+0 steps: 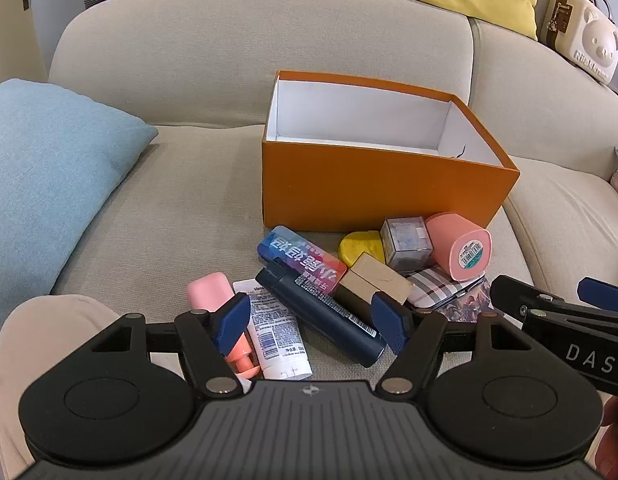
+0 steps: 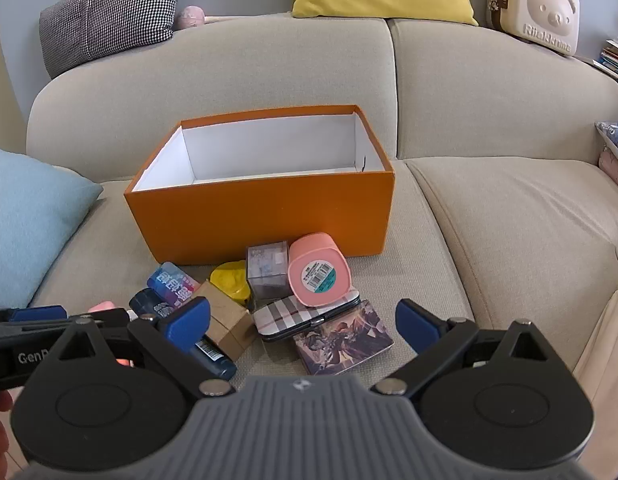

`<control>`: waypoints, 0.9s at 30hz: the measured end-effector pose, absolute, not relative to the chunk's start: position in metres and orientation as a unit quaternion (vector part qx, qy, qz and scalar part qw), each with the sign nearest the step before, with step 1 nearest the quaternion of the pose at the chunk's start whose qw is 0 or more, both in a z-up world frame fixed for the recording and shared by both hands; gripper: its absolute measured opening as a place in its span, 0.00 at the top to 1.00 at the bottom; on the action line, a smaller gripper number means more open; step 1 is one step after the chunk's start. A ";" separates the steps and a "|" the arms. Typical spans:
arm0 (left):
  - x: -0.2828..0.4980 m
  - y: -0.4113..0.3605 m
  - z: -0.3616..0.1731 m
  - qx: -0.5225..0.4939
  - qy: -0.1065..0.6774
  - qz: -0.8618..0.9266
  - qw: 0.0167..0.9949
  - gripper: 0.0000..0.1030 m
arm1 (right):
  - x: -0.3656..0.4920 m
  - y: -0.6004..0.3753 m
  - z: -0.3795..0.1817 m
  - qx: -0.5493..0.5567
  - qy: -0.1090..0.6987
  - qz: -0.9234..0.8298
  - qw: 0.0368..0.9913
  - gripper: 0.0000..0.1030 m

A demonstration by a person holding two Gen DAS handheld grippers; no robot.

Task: Organize rigid objects
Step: 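Lower both grippers onto the pink bottle and white Vaseline tube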

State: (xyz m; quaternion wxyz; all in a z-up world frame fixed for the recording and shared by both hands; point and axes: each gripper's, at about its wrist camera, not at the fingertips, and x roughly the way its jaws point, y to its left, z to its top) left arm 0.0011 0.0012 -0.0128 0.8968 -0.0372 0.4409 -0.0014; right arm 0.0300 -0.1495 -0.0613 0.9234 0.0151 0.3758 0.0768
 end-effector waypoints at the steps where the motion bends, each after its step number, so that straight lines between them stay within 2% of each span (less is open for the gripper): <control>1: 0.001 0.001 -0.013 -0.037 0.441 -0.002 0.897 0.20 | 0.029 -0.150 -0.062 0.015 0.376 0.077 0.923 0.04; 22: 0.003 0.003 -0.022 -0.050 0.462 -0.012 0.885 0.21 | 0.035 -0.145 -0.063 0.012 0.388 0.077 0.919 0.04; 27: 0.010 0.015 -0.035 -0.073 0.491 -0.021 0.868 0.31 | 0.040 -0.146 -0.071 0.021 0.397 0.089 0.913 0.07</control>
